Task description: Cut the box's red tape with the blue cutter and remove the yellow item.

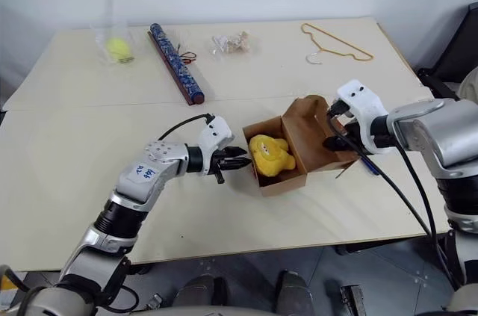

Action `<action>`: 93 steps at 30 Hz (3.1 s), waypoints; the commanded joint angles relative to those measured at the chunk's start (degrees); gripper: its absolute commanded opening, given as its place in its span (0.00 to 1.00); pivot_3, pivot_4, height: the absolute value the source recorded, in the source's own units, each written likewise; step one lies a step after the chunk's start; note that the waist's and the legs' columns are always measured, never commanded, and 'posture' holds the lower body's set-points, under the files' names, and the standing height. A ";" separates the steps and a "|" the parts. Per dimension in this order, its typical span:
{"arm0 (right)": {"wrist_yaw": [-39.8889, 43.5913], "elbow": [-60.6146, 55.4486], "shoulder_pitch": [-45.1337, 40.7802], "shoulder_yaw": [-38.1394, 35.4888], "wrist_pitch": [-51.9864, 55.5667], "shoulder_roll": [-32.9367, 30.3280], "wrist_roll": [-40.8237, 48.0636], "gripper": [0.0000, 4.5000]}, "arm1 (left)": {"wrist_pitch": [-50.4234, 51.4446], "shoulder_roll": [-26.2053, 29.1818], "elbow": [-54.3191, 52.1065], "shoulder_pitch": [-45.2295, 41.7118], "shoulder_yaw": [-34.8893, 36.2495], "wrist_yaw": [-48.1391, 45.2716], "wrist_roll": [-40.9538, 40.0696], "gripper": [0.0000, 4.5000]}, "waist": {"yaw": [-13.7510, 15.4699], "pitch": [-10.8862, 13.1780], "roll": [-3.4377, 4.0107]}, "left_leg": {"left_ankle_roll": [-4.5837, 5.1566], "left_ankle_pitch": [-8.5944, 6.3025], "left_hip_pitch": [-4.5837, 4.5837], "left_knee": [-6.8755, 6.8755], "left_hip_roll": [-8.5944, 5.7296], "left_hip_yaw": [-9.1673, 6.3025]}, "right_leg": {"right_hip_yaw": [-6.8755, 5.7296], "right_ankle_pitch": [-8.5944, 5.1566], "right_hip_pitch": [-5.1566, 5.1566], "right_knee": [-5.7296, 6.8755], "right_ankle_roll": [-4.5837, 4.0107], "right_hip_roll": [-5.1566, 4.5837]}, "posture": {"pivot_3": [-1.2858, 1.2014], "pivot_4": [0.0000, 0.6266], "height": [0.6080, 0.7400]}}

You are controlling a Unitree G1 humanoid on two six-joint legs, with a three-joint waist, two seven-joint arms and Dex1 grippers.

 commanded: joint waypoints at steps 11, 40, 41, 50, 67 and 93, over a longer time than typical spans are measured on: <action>21.88 6.21 18.64 -30.10 -38.81 -3.89 5.16 1.00 | -21.12 18.87 -2.79 15.24 19.94 -15.54 -10.45 1.00 | -0.38 0.08 -0.09 | -0.01 0.00 0.27 -0.29 0.01 0.21 | 0.03 0.00 0.08 -0.16 0.01 0.01 | 0.52 0.24 1.00; 27.35 -9.98 38.32 -40.95 -54.43 3.37 16.00 1.00 | 1.11 12.39 1.15 -17.69 -6.69 -15.74 -16.38 1.00 | 1.92 0.30 -0.37 | -0.09 0.06 0.46 -0.15 -0.04 0.10 | 0.12 0.00 0.32 0.02 0.00 0.09 | 0.52 0.24 1.00; 26.97 -10.83 39.79 -41.77 -54.22 3.45 15.92 1.00 | -1.80 9.53 4.84 -19.70 -9.32 -15.13 -12.98 1.00 | 2.30 0.35 -0.47 | -0.09 0.06 0.44 -0.09 -0.05 0.06 | 0.11 0.00 0.37 0.00 0.00 0.09 | 0.52 0.24 1.00; 21.06 -18.87 49.55 -46.74 -50.45 4.69 18.46 1.00 | -19.70 -1.00 24.54 -26.63 -20.36 -15.93 4.84 1.00 | 1.34 0.45 -0.60 | -0.07 0.05 0.40 -0.21 -0.07 -0.17 | 0.15 0.01 0.17 -0.09 0.01 0.19 | 0.52 0.24 1.00; 14.93 -19.92 51.55 -45.00 -56.45 10.28 16.34 1.00 | -28.73 -10.13 36.43 -29.75 -2.07 -17.57 -1.84 0.00 | 1.48 0.48 -0.66 | 0.07 -0.03 0.30 0.36 -0.09 -0.29 | 0.28 0.01 0.25 0.14 0.00 0.15 | 0.52 0.24 1.00; 21.94 -12.56 31.78 -15.12 -66.46 22.44 10.97 1.00 | -37.10 19.87 9.25 26.39 35.62 -14.15 -15.17 0.05 | 0.79 0.57 -0.68 | -0.01 -0.12 0.42 0.40 -0.07 -0.44 | 0.35 0.00 0.19 0.48 -0.01 0.15 | 0.52 0.24 1.00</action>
